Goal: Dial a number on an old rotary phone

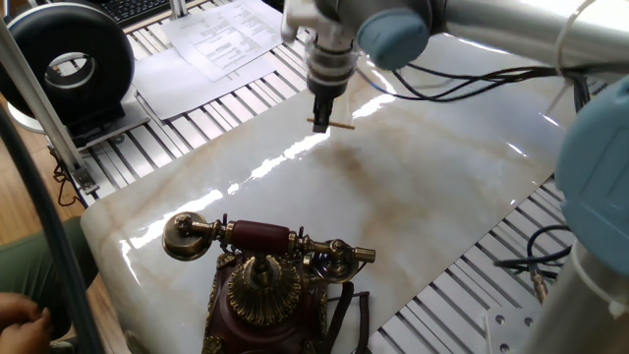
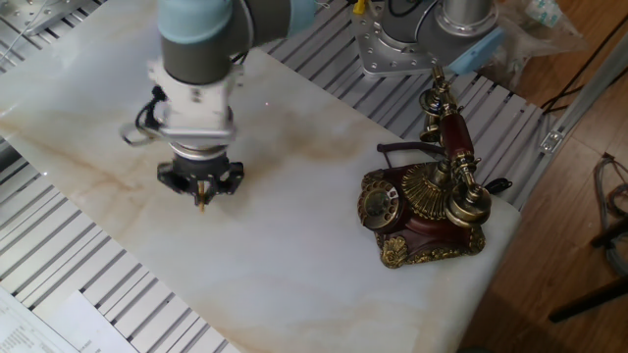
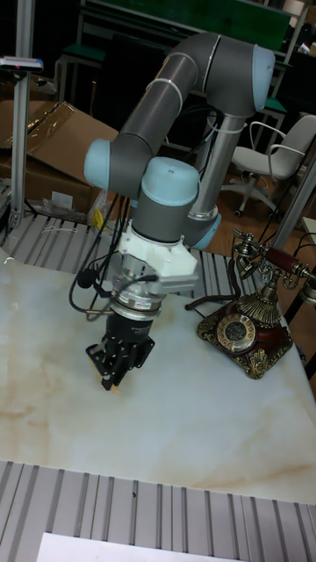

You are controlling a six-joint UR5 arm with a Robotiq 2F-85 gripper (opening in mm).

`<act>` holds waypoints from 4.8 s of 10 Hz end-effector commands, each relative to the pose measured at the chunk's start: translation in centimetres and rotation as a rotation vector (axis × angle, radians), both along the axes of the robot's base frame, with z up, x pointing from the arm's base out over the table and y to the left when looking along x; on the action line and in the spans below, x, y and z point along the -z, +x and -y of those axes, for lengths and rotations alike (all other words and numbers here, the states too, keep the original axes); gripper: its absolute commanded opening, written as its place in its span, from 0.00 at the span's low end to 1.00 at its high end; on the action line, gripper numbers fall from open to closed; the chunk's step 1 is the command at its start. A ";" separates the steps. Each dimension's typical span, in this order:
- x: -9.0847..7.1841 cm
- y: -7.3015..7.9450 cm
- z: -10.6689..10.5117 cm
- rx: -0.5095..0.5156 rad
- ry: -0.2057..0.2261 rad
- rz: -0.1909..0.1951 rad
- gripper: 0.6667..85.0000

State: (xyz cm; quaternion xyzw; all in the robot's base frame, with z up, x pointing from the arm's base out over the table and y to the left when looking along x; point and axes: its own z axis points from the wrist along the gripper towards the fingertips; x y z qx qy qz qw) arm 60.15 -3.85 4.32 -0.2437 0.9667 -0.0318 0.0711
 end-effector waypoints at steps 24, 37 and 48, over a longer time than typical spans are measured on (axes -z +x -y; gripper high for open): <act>-3.0 1.2 -4.4 0.684 0.369 -0.044 0.00; -4.4 -4.0 -13.7 0.836 0.347 0.027 0.00; -6.9 -9.3 -17.6 0.789 0.395 -0.087 0.00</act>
